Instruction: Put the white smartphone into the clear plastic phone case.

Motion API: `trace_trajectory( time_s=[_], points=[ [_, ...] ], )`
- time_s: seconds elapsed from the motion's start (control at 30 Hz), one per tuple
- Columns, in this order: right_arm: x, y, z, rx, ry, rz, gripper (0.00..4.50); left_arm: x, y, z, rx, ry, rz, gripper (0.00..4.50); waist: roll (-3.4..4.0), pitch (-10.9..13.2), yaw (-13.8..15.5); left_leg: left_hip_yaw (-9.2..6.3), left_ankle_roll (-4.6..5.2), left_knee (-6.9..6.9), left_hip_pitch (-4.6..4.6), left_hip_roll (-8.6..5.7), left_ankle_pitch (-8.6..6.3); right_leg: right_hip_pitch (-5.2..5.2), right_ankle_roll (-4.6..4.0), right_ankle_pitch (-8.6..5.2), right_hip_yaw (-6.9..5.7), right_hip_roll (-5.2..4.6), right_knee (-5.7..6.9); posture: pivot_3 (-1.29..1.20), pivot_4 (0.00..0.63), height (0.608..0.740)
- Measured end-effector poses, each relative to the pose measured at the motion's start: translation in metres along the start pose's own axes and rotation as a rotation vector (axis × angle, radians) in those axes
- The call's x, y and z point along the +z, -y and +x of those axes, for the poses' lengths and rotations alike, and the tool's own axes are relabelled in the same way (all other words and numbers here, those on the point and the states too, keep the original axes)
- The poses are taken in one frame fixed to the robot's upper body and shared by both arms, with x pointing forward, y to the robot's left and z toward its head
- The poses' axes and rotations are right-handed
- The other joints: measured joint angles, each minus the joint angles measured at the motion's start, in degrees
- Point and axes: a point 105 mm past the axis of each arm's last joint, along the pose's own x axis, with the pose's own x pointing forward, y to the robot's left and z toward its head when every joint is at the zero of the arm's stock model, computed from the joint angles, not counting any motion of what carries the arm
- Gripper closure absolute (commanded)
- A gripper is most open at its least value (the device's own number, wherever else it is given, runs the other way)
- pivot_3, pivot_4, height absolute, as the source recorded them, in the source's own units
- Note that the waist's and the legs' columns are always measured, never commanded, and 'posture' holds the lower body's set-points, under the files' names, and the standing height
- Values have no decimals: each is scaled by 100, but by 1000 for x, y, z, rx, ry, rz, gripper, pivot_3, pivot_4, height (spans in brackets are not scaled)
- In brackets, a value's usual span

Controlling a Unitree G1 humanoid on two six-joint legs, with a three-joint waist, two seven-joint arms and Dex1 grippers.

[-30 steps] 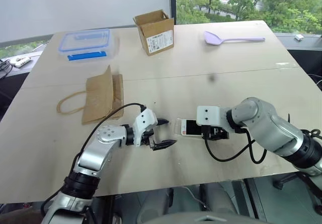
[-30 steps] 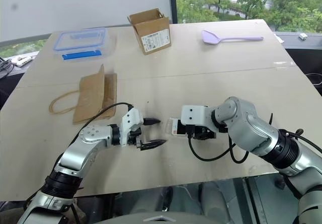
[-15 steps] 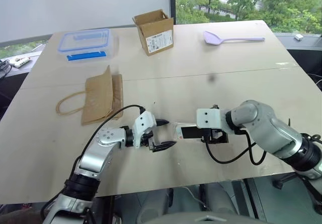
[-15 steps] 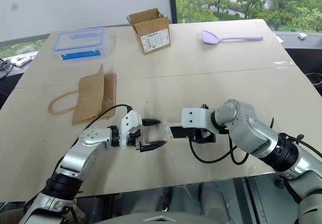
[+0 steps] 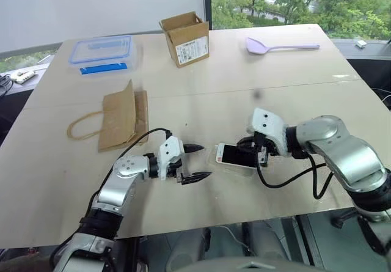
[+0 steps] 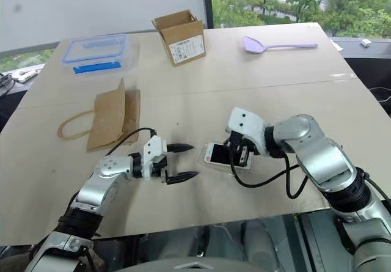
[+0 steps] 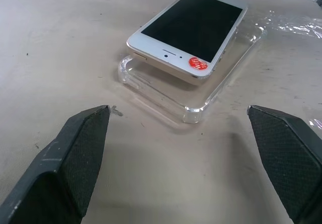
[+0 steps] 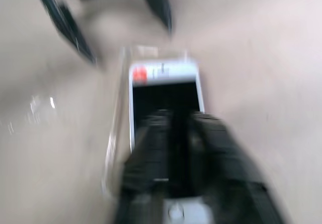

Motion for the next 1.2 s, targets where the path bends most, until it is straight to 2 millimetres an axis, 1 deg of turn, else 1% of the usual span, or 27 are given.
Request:
trace_trajectory(
  time_s=[0.1,0.13,0.17,0.2,0.3,0.33,0.37,0.43,0.53,0.67,1.07,1.13,1.2],
  points=[
    [2,5,15,-10,37,6,4434,0,-1,-1,-6,4,0,0,1,1,-7,4,-3,0,1,-2,2,-1,0,0,3,2,3,0,150,740],
    [0,9,20,-27,32,-3,4434,0,0,-1,-8,5,2,0,1,1,-7,5,-4,0,2,-2,2,-1,0,0,4,2,3,0,150,740],
    [-7,18,25,-64,10,-11,4434,0,0,-1,-10,6,5,0,1,1,-6,6,-10,0,1,-2,6,-2,0,0,5,2,4,0,150,740],
    [-10,21,27,-75,1,-9,4434,0,0,-1,-11,7,6,0,1,2,-5,5,-18,0,0,-3,10,-3,0,0,4,2,4,0,150,740],
    [-24,35,26,-130,-56,-38,4500,0,-1,-2,-5,6,3,751,2,3,-8,7,-19,0,-3,-2,11,-8,-1,0,6,3,3,0,150,740],
    [-28,39,24,-149,-80,-62,4500,0,-3,-4,7,3,1,1173,3,3,-16,8,-19,-1,-5,-2,11,-11,-1,0,9,4,3,0,150,740],
    [-30,41,23,-153,-93,-73,4500,0,-4,-5,14,0,1,1720,3,3,-26,10,-19,-3,-4,-1,11,-12,-1,0,12,5,3,0,150,740],
    [-37,42,20,-139,-141,-116,4500,0,-6,-5,36,-3,5,1720,3,4,-27,11,-19,-9,-5,-1,11,-14,-1,-1,13,6,-3,0,150,740],
    [-42,34,22,-85,-166,-127,4500,1,-4,-3,44,-9,22,1720,4,5,-22,11,-19,-9,-10,-1,11,-14,-1,-1,13,4,-8,0,150,740],
    [-35,23,19,-22,-159,-154,4500,1,-2,-1,48,-9,27,1720,3,6,9,8,-18,-8,-12,-1,10,-14,-1,-1,10,3,-11,0,150,740],
    [-35,9,16,38,-164,-144,4500,-1,-1,-2,27,3,61,1720,4,5,7,8,-18,-9,-12,-1,10,-13,-1,-1,10,2,-12,0,150,740],
    [-35,10,16,26,-158,-139,4500,-2,-1,-2,26,2,63,1720,5,4,7,8,-18,-8,-12,-1,10,-13,-1,-1,10,2,-11,0,150,740],
    [-31,12,15,9,-119,-96,4500,-1,-1,-2,26,0,59,1720,5,4,7,9,-18,-8,-12,-1,10,-13,-1,-1,11,1,-11,0,150,740]
  ],
)
